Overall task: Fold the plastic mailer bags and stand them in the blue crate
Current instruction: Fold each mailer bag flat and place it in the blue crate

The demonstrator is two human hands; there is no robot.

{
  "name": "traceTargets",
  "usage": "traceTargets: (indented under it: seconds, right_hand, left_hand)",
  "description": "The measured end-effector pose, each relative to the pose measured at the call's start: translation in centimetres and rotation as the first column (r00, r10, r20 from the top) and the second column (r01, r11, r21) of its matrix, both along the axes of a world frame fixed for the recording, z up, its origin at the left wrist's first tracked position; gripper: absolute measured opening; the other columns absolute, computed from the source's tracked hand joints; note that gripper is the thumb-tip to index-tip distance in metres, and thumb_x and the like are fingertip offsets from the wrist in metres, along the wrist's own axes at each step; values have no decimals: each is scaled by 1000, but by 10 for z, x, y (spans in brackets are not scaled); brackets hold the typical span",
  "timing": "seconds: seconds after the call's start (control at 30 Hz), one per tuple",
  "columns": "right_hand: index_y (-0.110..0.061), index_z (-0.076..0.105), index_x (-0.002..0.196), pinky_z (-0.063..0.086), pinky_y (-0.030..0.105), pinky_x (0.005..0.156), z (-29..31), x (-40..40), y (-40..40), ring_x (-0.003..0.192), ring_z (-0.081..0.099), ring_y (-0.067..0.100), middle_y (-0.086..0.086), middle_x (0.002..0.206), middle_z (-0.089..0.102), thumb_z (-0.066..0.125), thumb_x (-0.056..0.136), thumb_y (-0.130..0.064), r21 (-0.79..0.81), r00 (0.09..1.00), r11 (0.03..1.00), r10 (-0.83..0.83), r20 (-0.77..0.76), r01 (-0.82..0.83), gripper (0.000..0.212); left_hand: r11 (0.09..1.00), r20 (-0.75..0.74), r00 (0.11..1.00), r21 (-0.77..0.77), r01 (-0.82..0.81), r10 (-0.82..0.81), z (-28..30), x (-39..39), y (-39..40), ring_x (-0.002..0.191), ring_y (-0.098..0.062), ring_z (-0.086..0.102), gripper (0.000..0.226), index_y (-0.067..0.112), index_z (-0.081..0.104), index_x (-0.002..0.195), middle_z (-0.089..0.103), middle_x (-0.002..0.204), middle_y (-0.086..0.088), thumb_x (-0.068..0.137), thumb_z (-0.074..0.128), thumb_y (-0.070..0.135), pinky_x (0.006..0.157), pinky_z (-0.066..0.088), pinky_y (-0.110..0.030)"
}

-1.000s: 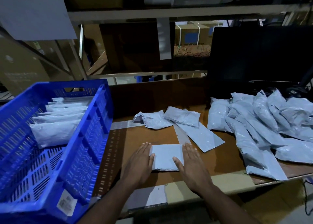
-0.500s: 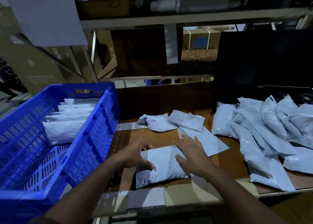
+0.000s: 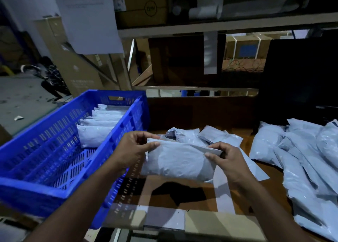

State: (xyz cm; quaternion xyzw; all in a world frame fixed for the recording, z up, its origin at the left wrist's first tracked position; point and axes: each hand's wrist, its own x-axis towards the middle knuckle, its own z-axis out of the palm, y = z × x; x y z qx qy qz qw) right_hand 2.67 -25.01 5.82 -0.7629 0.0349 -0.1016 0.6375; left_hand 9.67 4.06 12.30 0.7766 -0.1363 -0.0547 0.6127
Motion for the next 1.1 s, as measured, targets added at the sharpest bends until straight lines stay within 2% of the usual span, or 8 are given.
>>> traceTargets:
  seconds: [0.1,0.23,0.43,0.57,0.7,0.8,0.97,1.1]
  right_hand:
    - [-19,72,97,56,22,67,18,3,10,92,67,7,-9,96,73,74,87,-17,27,997,1000,-3,74,1,11]
    - [-19,73,93,55,24,64,54,9,35,83,69,9,-8,90,73,74,88,-11,-3,978,999,40,204,-40,10]
    - [-20,72,94,57,24,63,117,32,108,87,68,6,-10,93,72,72,90,-8,-131,925,986,146,350,-106,13]
    - [-26,70,95,62,35,57,145,63,175,91,68,7,-11,96,71,71,91,-13,-178,913,972,206,352,-151,14]
    - [-35,66,91,58,24,63,158,106,237,92,64,0,-14,96,69,72,91,-15,-318,886,942,234,400,-106,20]
    - [-27,69,93,58,26,67,152,139,273,87,65,3,-12,91,69,73,89,-13,-419,884,906,251,395,-70,15]
    - [-23,70,94,56,37,75,126,183,305,86,64,7,-9,91,70,74,86,-20,-642,929,767,234,285,4,9]
    - [-23,69,101,53,37,77,111,200,309,97,63,22,0,103,70,71,88,-27,-902,973,430,221,69,-33,15]
  left_hand:
    - [999,74,997,-34,-18,21,24,-3,9,75,-20,68,21,13,80,92,76,82,-11,72,81,22,71,57,-30]
    - [999,178,984,-42,-26,33,60,-3,39,76,-13,69,23,10,78,95,76,81,-8,73,80,18,71,56,-20]
    - [999,333,942,-15,-32,36,109,17,121,78,-7,66,24,16,77,101,75,85,1,77,76,16,73,53,-14]
    - [992,403,913,75,-104,66,133,37,191,90,-19,63,34,11,75,111,75,99,-20,78,74,20,80,53,-17]
    - [976,402,914,169,-139,61,145,68,250,86,-12,65,28,17,76,106,78,97,-7,79,74,22,72,53,-13]
    - [912,456,890,352,-211,30,139,98,289,79,-6,67,19,20,80,103,79,89,3,85,77,21,67,52,-12]
    - [688,517,850,654,-316,-102,111,151,330,74,0,71,7,33,81,92,76,78,18,85,82,32,73,59,-33]
    - [543,398,873,816,-197,-281,74,175,316,69,7,66,8,36,75,79,73,72,20,84,81,39,68,56,-30]
